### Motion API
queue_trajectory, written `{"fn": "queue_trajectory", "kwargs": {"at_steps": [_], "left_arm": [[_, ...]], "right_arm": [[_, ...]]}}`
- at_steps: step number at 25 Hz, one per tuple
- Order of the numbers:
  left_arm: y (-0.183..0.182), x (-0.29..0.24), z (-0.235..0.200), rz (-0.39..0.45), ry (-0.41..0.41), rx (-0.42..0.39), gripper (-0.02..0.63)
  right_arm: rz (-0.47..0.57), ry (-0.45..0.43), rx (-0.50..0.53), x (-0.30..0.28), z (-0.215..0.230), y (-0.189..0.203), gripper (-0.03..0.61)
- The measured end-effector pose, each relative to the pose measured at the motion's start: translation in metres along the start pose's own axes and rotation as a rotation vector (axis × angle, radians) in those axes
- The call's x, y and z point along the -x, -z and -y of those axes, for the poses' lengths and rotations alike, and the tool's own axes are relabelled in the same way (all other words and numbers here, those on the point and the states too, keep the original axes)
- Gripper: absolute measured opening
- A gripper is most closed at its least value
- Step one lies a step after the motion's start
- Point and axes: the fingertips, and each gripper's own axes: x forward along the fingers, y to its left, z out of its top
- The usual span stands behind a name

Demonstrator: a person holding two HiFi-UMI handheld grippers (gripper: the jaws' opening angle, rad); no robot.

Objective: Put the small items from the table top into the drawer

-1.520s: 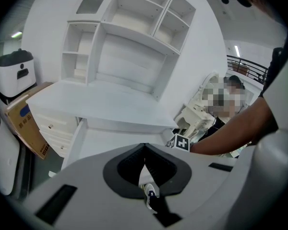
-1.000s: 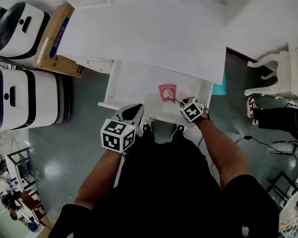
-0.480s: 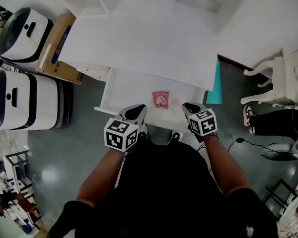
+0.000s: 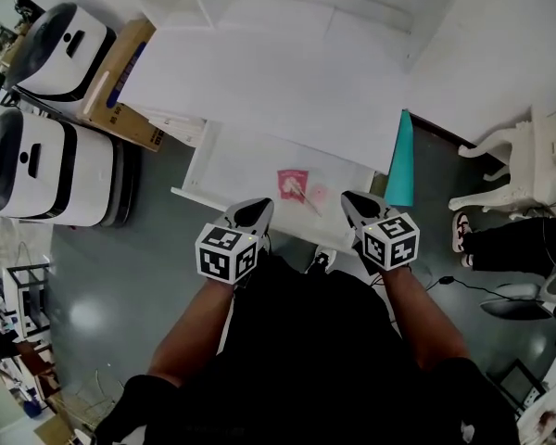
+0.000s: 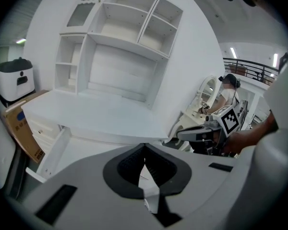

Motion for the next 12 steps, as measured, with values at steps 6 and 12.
{"fn": "queue_trajectory", "kwargs": {"at_steps": [6, 12], "left_arm": [[0.005, 0.013, 0.011, 0.016, -0.034, 0.005, 0.009], [0.007, 0.025, 0.017, 0.014, 0.000, -0.028, 0.009]], "right_arm": [[-0.003, -0.039, 0.042, 0.012, -0.010, 0.006, 0.031], [0.023, -0.041, -0.008, 0.021, -0.033, 0.013, 0.028]]}}
